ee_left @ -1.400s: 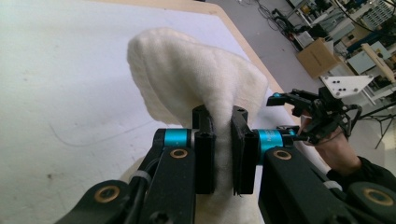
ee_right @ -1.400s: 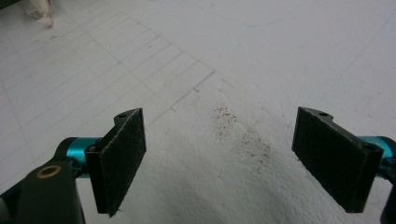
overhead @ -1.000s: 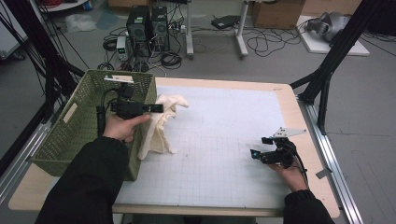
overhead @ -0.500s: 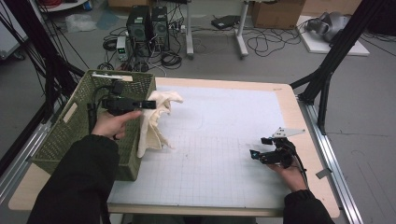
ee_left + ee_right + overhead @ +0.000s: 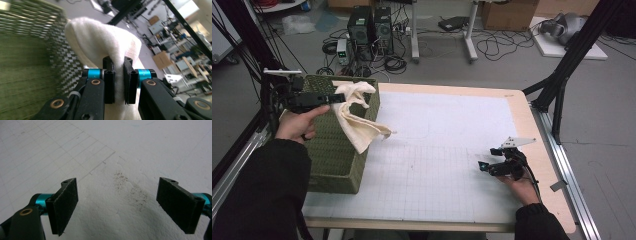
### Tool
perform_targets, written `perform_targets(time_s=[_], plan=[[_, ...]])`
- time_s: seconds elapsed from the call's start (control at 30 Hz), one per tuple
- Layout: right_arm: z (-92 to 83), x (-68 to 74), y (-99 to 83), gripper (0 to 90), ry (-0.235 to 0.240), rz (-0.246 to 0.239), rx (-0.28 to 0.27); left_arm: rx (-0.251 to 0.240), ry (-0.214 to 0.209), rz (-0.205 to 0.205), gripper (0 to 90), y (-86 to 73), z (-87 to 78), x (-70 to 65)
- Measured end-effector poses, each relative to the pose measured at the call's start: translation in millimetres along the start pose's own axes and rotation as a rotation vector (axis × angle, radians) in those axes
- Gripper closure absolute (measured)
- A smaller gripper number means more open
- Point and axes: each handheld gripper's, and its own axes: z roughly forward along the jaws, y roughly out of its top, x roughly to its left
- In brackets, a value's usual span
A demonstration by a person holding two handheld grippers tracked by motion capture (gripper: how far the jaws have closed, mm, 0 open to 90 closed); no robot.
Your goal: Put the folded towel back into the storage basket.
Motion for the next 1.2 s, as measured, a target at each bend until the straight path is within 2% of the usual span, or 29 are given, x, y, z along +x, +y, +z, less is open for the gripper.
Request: perform_targets(time_s=[0.27,0.5,0.6,0.73,0.83,0.9,0.97,1.03,1.07,1.17,1.2], plan=[[2.2,0.4,-0.1,16.8,0.0,-0.007,0.01,0.007,0.075,-0.018,82.0,-4.8,-20.8,23.3],[2.9,0.9,-0.1,16.9,-0.001,-0.012,0.014,0.05,0.103,-0.004,81.9,-11.5,-32.2,31.2],[3.1,1.1,0.0,16.9,-0.003,-0.014,0.016,0.085,0.109,0.005,81.9,-14.2,-35.5,31.1],[3.1,1.4,0.1,16.9,-0.005,-0.015,0.017,0.169,0.11,0.017,81.9,-18.6,-37.4,30.4],[3.3,2.0,0.1,16.9,-0.005,-0.014,0.019,0.189,0.138,0.019,81.9,-19.6,-38.8,30.5],[3.6,1.9,0.2,16.9,-0.007,-0.02,0.02,0.208,0.177,0.026,81.9,-21.1,-35.5,32.0],[3.8,2.2,0.3,16.9,-0.007,-0.02,0.019,0.212,0.19,0.017,81.8,-23.9,-29.5,36.0],[4.0,2.6,0.3,16.9,-0.007,-0.023,0.023,0.216,0.226,0.012,81.8,-27.5,-18.6,40.4],[4.1,2.7,0.3,16.9,-0.007,-0.022,0.025,0.215,0.232,0.01,81.8,-28.3,-14.7,41.8],[4.7,2.5,0.4,17.0,-0.009,-0.029,0.023,0.183,0.258,0.006,81.8,-30.8,-0.7,45.9],[4.8,2.6,0.4,17.0,-0.009,-0.028,0.023,0.169,0.287,0.008,81.8,-32.1,4.7,47.4]])
